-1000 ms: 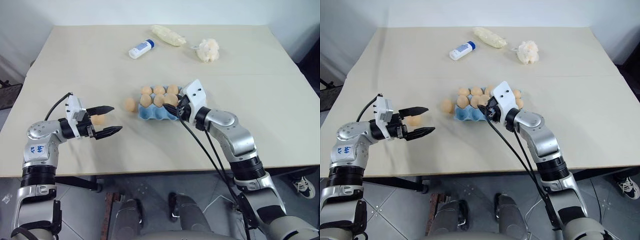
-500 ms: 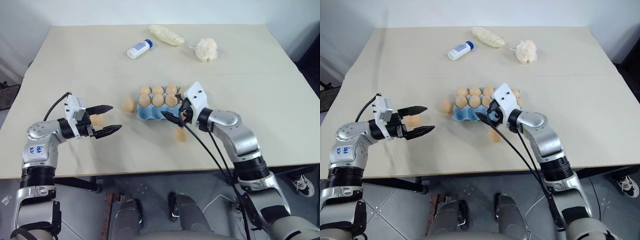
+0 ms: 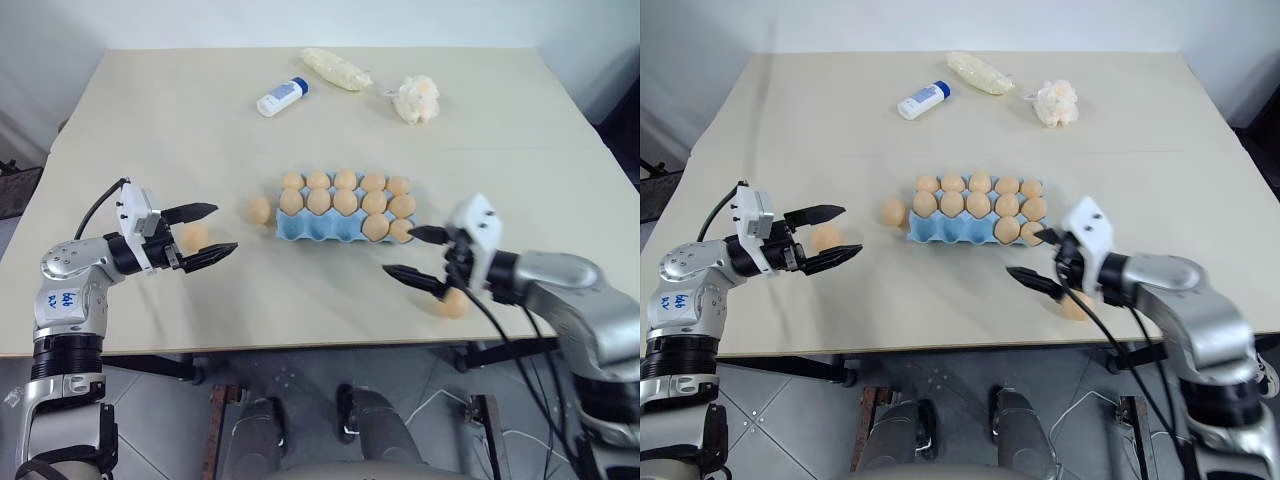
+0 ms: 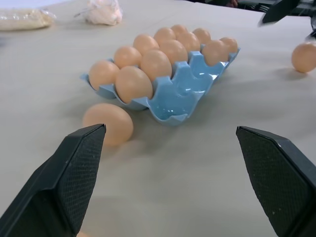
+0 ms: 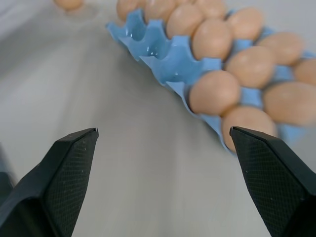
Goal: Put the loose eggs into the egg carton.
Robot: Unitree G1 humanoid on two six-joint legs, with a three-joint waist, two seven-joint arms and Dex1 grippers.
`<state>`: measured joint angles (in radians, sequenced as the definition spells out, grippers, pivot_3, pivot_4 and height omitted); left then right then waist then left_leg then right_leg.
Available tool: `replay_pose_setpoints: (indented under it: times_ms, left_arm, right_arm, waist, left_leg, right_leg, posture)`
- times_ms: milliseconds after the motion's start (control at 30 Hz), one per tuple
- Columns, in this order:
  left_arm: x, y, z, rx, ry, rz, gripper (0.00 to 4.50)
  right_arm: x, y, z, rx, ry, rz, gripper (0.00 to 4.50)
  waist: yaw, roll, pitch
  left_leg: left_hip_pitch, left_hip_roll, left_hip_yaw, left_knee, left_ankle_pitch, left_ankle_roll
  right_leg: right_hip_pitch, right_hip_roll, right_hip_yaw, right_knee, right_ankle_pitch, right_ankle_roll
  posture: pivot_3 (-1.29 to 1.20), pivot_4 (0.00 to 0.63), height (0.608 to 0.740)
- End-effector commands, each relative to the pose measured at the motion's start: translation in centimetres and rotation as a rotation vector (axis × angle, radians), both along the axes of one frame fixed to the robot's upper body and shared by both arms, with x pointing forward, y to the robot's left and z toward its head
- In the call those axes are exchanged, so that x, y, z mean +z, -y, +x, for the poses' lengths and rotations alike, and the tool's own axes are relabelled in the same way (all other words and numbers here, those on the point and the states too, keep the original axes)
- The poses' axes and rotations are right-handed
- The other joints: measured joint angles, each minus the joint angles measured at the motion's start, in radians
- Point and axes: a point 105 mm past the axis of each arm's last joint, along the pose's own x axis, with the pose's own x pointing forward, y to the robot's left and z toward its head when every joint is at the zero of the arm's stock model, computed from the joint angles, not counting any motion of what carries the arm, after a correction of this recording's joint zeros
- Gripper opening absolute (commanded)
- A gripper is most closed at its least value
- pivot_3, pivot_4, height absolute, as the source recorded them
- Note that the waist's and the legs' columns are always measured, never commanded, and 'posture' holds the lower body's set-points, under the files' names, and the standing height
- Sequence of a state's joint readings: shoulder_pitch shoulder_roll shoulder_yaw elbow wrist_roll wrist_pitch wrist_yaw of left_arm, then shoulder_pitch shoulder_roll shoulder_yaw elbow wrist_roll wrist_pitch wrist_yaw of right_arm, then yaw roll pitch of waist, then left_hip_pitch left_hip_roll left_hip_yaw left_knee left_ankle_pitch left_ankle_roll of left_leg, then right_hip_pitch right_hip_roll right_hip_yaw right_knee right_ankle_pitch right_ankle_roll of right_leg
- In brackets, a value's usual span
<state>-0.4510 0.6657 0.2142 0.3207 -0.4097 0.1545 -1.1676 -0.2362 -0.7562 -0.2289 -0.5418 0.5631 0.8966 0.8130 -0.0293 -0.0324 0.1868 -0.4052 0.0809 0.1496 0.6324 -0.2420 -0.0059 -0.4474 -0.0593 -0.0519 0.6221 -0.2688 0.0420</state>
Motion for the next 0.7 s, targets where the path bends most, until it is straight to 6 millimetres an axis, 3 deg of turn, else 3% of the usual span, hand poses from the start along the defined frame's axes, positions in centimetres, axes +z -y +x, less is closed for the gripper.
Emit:
replay_pose_setpoints:
  times_ms: [33,167,333,567,700]
  left_arm:
    - [0.6,0.5,-0.4,-0.015,0.024,-0.02,4.5]
    - [0.1,1.5,-0.7,-0.034,0.001,-0.043,4.5]
    - [-0.4,2.2,-0.6,-0.046,-0.015,-0.056,4.5]
    - [-0.2,2.4,-0.5,-0.047,-0.013,-0.061,4.5]
    - [-0.2,2.4,-0.6,-0.042,-0.014,-0.062,4.5]
  right_arm:
    - [0.8,1.4,-3.0,0.006,0.001,-0.026,4.47]
    - [0.1,4.1,-4.0,-0.135,0.044,-0.006,4.47]
    - [-0.8,7.3,-2.4,-0.346,0.177,0.0,4.47]
    - [-1.1,10.8,-1.3,-0.59,0.215,0.098,4.47]
    - [-0.4,15.1,-0.7,-0.816,0.269,0.126,4.47]
  waist:
    - [0.003,-0.001,0.0]
    - [0.005,-0.001,-0.001]
    - [-0.001,-0.001,-0.001]
    - [0.001,-0.001,-0.001]
    - [0.001,-0.001,-0.001]
  left_leg:
    - [0.0,0.0,-0.001,0.0,0.0,0.0]
    - [0.001,0.0,-0.002,0.0,0.0,-0.001]
    - [0.001,-0.001,0.001,0.001,0.0,-0.001]
    - [0.001,-0.001,0.0,0.001,0.0,-0.002]
    - [0.001,-0.001,0.001,0.001,0.0,-0.001]
  right_leg:
    - [0.001,0.0,0.0,0.0,0.0,0.0]
    - [0.002,0.0,0.001,-0.001,-0.001,-0.001]
    - [0.003,0.0,0.001,-0.003,0.001,0.002]
    - [0.002,-0.001,0.002,-0.003,0.001,0.002]
    - [0.002,-0.001,0.002,-0.003,0.001,0.002]
  posture:
    - [0.0,0.15,0.74]
    - [0.0,0.15,0.74]
    - [0.0,0.15,0.74]
    - [0.0,0.15,0.74]
    - [0.0,0.15,0.74]
